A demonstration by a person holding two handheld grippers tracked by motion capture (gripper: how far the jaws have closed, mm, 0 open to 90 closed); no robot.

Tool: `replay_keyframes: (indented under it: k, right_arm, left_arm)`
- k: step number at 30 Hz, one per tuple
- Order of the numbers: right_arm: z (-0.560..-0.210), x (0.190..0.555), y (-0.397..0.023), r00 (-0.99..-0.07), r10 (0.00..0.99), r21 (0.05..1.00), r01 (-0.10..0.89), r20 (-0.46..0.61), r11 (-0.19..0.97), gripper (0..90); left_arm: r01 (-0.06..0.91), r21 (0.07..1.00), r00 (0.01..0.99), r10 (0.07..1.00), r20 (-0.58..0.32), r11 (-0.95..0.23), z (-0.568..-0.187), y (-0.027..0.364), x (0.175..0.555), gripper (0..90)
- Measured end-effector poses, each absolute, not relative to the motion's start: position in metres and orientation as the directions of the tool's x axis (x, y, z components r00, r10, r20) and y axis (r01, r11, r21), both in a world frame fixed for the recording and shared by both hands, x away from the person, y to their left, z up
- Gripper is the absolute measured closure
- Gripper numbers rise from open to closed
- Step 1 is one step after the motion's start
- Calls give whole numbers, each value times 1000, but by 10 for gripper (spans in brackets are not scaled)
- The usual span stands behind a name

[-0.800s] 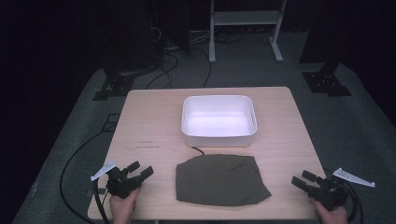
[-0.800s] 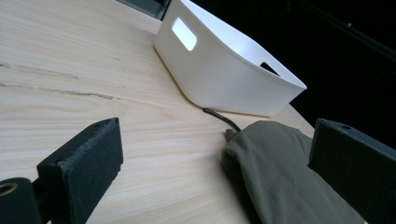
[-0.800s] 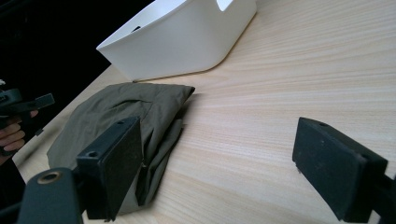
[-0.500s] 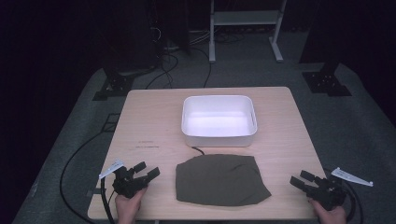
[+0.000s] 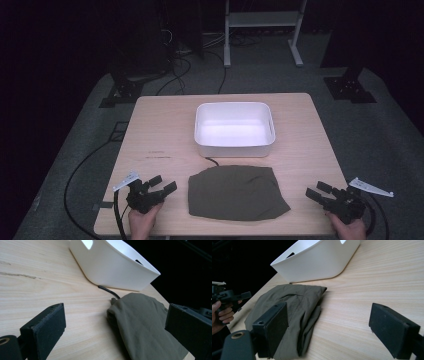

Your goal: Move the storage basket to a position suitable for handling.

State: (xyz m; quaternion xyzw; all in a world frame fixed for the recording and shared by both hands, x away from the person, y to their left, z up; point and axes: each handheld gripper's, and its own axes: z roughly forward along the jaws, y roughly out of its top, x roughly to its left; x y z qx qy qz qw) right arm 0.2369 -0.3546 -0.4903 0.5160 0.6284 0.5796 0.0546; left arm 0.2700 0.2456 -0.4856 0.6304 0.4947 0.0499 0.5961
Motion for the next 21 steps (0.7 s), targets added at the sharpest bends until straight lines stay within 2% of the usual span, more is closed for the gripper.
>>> replay_keyframes:
  k: [21]
  right_arm:
    - [-490, 246, -323, -482, 701, 756, 642, 525, -124, 149]
  left_arm:
    - [667, 735, 491, 670, -557, 122, -495, 215, 271, 35]
